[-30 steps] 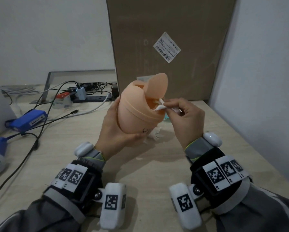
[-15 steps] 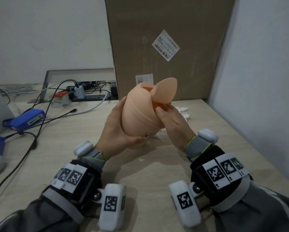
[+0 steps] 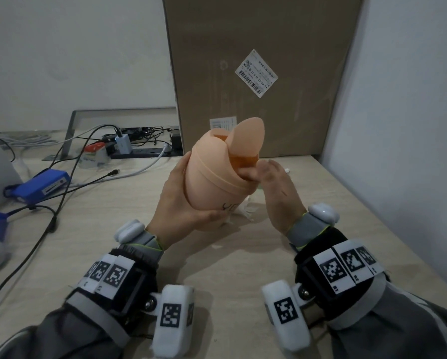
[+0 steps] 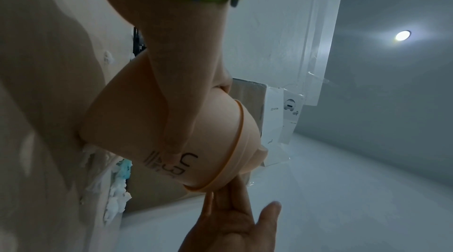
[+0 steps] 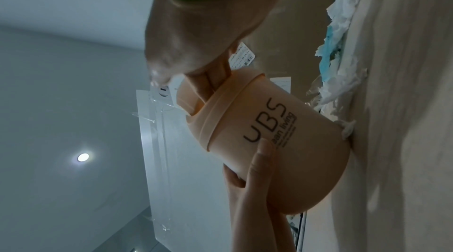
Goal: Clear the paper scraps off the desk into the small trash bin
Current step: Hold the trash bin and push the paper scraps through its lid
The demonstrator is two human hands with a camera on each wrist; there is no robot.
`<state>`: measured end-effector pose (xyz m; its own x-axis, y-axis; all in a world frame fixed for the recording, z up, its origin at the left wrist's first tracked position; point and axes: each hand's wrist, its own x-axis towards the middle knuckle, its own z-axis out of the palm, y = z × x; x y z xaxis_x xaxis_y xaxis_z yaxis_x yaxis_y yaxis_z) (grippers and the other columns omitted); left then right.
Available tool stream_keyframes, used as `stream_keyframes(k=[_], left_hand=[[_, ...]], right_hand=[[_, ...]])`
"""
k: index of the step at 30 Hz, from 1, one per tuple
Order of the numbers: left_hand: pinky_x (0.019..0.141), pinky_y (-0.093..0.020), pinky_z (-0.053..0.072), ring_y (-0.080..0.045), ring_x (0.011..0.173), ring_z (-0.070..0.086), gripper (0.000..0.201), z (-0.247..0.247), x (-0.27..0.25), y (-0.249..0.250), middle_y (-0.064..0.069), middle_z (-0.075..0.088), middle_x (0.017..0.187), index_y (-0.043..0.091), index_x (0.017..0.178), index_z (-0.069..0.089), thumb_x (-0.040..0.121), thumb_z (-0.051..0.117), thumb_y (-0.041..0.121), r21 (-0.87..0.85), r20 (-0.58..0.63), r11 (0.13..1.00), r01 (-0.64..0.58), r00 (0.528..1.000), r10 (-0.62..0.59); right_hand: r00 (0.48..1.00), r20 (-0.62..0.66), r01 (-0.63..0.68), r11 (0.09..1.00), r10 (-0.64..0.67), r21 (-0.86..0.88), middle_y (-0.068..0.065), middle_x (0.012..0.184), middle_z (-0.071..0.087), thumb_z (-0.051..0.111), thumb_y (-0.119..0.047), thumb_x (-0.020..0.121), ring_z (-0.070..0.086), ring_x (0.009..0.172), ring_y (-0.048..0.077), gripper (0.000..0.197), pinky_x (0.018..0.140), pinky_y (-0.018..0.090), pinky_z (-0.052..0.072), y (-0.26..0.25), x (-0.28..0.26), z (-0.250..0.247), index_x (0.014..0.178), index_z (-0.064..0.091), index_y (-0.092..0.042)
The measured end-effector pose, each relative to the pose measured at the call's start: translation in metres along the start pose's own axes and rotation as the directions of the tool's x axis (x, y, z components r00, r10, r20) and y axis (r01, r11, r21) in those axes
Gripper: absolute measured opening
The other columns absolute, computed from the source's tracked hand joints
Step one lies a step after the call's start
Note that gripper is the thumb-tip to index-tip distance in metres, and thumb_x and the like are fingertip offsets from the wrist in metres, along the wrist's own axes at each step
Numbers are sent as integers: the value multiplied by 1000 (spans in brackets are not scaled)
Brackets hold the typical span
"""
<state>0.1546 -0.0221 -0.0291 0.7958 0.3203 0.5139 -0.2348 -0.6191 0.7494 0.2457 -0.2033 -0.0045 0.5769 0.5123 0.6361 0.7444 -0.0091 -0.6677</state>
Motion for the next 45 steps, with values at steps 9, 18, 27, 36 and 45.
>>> stream_keyframes(k=[9, 18, 27, 36, 45], left_hand=[[103, -43, 45, -8, 125, 46, 121, -3, 3, -7, 11, 40, 140, 41, 144, 20, 44, 87, 48, -137, -186, 987, 79, 977, -104], [101, -41, 46, -14, 123, 49, 125, -15, 9, -19, 6, 43, 140, 34, 147, 21, 42, 86, 50, -255, -366, 956, 143, 901, -232], [105, -41, 44, -16, 122, 49, 122, -27, 12, -37, 3, 44, 140, 29, 148, 21, 45, 83, 48, -283, -452, 939, 196, 836, -310], [106, -43, 42, -16, 124, 47, 123, -27, 15, -46, 4, 42, 142, 30, 148, 21, 44, 84, 52, -278, -460, 938, 205, 829, -317], [106, -42, 43, -16, 123, 48, 126, -32, 17, -50, 6, 43, 140, 32, 147, 22, 42, 85, 56, -281, -486, 937, 207, 812, -325]], right_hand=[[665, -443, -675, 738, 602, -10, 7, 56, 61, 25, -47, 94, 60, 53, 26, 63, 67, 37, 51, 47, 12, -69, 65, 65, -7], [410, 428, -835, 520, 805, -178, 11, 60, 60, 27, -60, 93, 61, 50, 23, 64, 42, 19, 44, 43, -6, -45, 73, 57, -7], [724, 310, -654, 756, 616, 26, 5, 98, 67, 44, -36, 97, 63, 81, 14, 30, 64, 24, 45, 45, -1, -25, 86, 62, -15], [816, 271, -292, 768, 511, -570, -4, 158, 8, 59, -79, 59, 10, 144, 28, 104, 115, 50, 19, 76, 14, 16, 145, 13, -43], [768, 341, -173, 689, 542, -704, -6, 158, 11, 59, -74, 65, 12, 142, 28, 100, 114, 50, 17, 77, 37, 44, 146, 12, -40]])
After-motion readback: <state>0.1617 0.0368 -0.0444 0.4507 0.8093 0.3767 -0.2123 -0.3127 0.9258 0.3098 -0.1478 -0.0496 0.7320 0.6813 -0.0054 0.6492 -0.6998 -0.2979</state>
